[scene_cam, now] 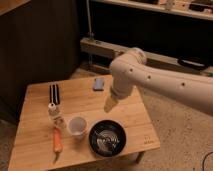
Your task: Move the arm in a circular motion
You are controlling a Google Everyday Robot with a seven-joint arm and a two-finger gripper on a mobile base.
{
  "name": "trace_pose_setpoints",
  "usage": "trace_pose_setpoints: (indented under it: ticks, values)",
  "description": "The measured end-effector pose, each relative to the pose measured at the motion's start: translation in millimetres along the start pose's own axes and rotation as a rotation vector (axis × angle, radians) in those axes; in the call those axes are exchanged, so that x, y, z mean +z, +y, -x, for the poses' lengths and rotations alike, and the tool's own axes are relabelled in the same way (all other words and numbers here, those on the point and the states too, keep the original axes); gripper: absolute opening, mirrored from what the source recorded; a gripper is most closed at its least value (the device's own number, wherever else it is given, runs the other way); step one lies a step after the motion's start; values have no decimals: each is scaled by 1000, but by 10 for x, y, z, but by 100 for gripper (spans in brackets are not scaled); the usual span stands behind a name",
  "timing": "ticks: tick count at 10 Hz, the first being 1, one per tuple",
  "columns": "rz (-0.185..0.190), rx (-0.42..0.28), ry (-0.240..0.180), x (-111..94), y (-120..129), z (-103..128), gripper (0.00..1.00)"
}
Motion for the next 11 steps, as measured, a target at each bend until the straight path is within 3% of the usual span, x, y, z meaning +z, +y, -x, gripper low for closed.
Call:
trace_pose_setpoints:
  ticks: [3, 5, 8, 11]
  values:
    - [22, -82, 12, 15, 370, -220, 80]
    - [50, -179, 17, 65, 791, -112, 80]
    - [87, -345, 12, 172, 1510, 465, 80]
    - [87, -473, -8, 216, 1959, 1126, 80]
